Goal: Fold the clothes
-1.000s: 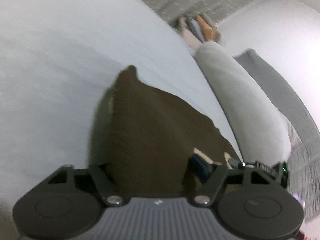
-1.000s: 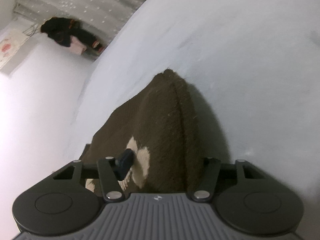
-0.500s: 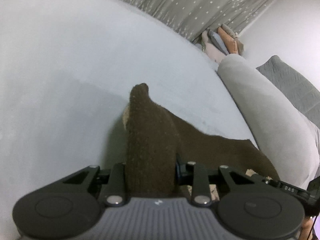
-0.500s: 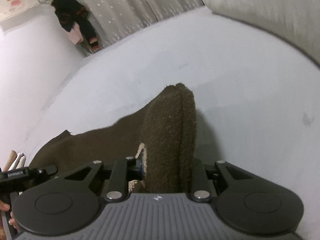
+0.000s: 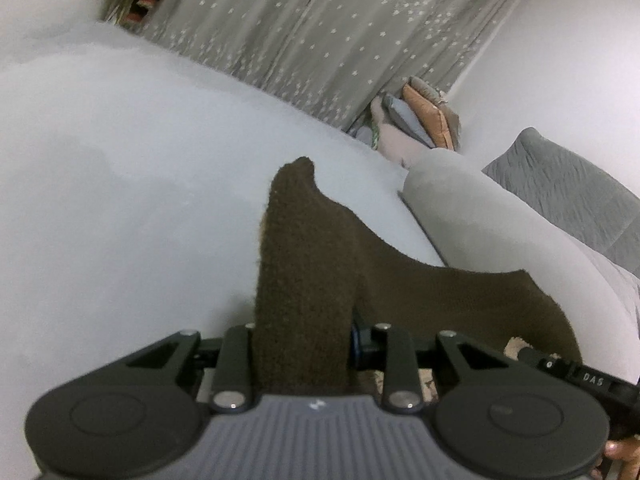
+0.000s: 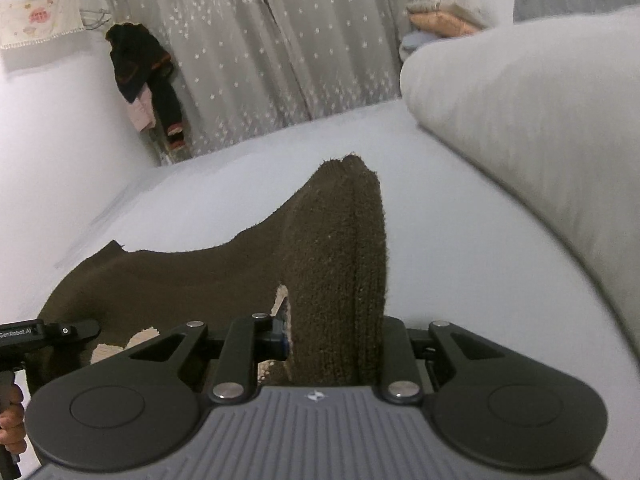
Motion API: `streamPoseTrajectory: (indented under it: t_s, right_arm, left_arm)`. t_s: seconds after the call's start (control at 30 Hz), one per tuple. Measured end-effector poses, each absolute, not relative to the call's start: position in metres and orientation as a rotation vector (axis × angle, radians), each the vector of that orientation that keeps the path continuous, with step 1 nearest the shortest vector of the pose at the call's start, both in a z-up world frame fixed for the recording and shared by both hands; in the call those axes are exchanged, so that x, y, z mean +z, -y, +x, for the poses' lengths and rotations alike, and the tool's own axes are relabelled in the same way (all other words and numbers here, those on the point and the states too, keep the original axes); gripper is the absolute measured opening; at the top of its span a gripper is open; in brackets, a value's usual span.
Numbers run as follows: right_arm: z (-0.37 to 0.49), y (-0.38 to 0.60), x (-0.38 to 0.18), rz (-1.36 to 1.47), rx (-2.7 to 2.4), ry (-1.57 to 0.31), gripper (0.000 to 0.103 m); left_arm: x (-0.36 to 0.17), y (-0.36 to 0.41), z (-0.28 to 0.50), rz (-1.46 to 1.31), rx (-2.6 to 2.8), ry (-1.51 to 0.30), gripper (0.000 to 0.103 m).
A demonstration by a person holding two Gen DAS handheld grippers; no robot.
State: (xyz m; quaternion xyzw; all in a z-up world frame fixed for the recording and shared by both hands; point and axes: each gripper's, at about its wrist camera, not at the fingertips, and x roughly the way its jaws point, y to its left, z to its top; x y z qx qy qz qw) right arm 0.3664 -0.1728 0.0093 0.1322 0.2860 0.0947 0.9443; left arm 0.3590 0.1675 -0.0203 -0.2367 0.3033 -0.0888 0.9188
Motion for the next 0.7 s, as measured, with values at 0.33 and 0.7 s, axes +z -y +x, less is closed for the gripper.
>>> streamPoseTrajectory:
  t_s: [0.33,0.7]
  right_arm:
    - [0.457,0.198,-0.028,0.26,0.16,-0.553,0.026]
    - [0.495,0.211,-0.107,0.274,0.131,-0.588,0.033]
  left_arm:
    - [-0.073,-0.149,0.438,-0.503,-0.164,-0.614,0.029]
    - [-0.156,-0.167,0.47,-0.591,-0.206,-0.582,0.035]
